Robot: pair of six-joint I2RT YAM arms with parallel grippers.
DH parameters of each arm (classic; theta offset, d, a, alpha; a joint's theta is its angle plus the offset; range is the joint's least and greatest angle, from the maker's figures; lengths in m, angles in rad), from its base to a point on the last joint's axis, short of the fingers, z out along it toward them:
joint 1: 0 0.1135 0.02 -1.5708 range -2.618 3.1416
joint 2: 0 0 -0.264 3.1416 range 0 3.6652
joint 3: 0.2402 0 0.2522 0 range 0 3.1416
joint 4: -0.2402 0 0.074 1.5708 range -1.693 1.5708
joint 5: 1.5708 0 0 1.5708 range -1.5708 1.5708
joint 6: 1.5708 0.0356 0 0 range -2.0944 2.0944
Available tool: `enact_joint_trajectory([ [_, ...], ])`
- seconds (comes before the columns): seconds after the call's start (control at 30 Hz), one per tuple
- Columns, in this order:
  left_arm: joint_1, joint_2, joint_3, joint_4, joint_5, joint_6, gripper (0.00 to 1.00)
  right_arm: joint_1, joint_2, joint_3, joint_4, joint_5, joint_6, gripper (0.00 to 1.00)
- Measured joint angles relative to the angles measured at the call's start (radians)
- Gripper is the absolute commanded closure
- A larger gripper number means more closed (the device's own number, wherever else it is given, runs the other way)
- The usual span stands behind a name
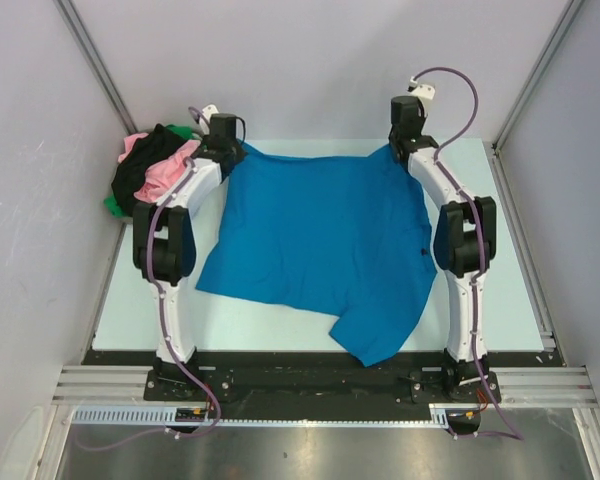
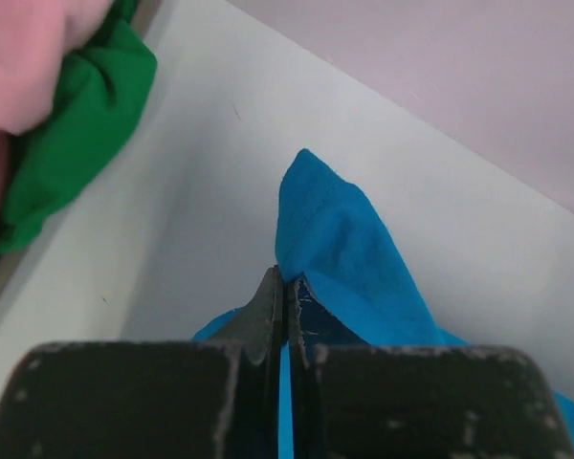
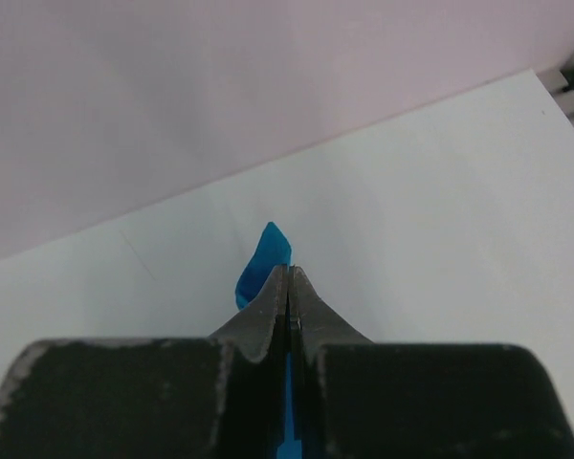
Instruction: Fold and stack the t-shirts
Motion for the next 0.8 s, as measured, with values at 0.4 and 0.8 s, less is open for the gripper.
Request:
enact_joint_trajectory([
  [0.4,0.059,0.168,0.243,-0.132,-0.018,0.005,0.0,0.026,0.273,0.386,-0.103,-0.057,0.0,0.0],
  [0.8,0.101,-0.047,-0.015,-0.155,-0.053,-0.071,0.0,-0.003,0.032,-0.085,-0.012,-0.116,0.061,0.0],
])
